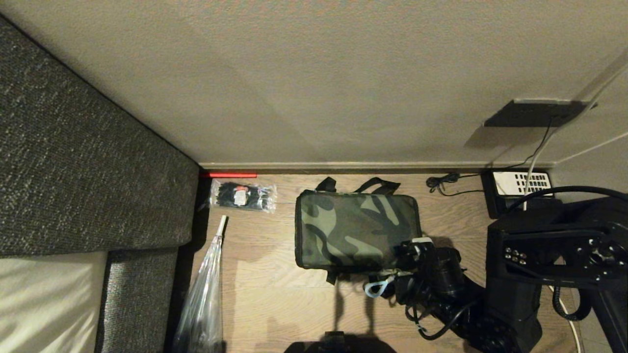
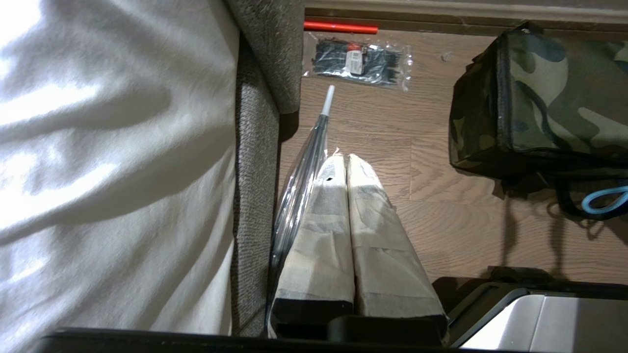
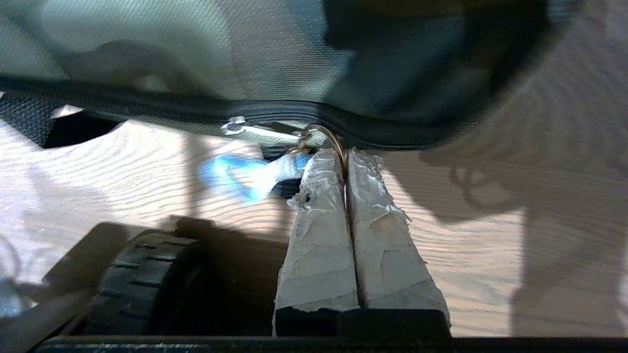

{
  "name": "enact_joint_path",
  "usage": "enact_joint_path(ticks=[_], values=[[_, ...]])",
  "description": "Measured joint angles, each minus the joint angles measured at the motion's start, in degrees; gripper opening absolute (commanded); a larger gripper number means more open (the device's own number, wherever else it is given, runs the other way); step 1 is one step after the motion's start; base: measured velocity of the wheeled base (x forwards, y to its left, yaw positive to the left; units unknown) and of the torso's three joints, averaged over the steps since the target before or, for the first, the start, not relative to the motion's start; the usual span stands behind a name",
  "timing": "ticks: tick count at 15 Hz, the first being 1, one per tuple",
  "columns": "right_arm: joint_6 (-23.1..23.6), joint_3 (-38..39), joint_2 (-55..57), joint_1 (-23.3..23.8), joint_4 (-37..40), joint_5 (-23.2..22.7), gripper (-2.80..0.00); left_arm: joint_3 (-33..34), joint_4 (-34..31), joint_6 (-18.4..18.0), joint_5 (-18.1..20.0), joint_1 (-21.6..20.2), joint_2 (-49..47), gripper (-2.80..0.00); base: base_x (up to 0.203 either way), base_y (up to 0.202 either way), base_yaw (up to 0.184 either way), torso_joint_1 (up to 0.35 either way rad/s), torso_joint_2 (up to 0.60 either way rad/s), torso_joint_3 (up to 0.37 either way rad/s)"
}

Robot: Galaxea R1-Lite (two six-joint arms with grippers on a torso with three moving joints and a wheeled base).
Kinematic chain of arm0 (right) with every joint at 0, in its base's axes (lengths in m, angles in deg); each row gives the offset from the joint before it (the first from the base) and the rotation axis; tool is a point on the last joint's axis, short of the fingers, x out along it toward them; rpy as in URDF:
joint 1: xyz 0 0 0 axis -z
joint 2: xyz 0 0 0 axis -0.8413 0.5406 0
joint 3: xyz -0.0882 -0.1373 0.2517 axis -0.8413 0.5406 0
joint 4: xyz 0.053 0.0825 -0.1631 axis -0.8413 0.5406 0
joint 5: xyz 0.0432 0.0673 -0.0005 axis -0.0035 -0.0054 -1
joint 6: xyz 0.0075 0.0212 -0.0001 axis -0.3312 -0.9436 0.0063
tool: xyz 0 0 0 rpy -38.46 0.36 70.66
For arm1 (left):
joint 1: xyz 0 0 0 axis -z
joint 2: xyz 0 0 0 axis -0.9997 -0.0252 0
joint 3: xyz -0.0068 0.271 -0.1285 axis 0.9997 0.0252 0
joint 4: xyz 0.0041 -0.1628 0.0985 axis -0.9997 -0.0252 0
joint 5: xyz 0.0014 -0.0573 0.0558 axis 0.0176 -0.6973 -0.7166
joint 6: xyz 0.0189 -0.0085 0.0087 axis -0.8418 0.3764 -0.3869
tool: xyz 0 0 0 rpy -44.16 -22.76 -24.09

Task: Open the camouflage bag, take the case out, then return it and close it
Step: Open the top of the storage box

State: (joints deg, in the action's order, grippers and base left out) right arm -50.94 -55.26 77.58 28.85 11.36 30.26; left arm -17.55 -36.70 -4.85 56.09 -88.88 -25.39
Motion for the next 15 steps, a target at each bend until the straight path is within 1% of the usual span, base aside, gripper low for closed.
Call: enact_joint_path(ticks=[3,6,8,13,15], values=[[1.4,0.7,-1.3,4.7,0.3,-1.8,-2.8,0.0,0.0,0.0,0.0,0.0,0.0,-2.8,0.0,0.0,0.0,0.0,0.0,0.0],[2.1,2.1,-2.9,8.0,0.4,-3.4,-2.8,0.0,0.0,0.0,0.0,0.0,0.0,-2.8,0.0,0.0,0.0,0.0,0.0,0.0],[2.7,2.5,-3.9,9.4,0.5,-3.8,-2.8,0.0,0.0,0.0,0.0,0.0,0.0,-2.8,0.0,0.0,0.0,0.0,0.0,0.0],[6.0,4.1,-5.6,12.9,0.9,-4.1,-2.8,0.0,0.0,0.0,0.0,0.0,0.0,-2.8,0.0,0.0,0.0,0.0,0.0,0.0],[6.2,4.5,-5.8,13.9,1.2,-4.2,-2.8,0.0,0.0,0.0,0.0,0.0,0.0,-2.8,0.0,0.0,0.0,0.0,0.0,0.0]])
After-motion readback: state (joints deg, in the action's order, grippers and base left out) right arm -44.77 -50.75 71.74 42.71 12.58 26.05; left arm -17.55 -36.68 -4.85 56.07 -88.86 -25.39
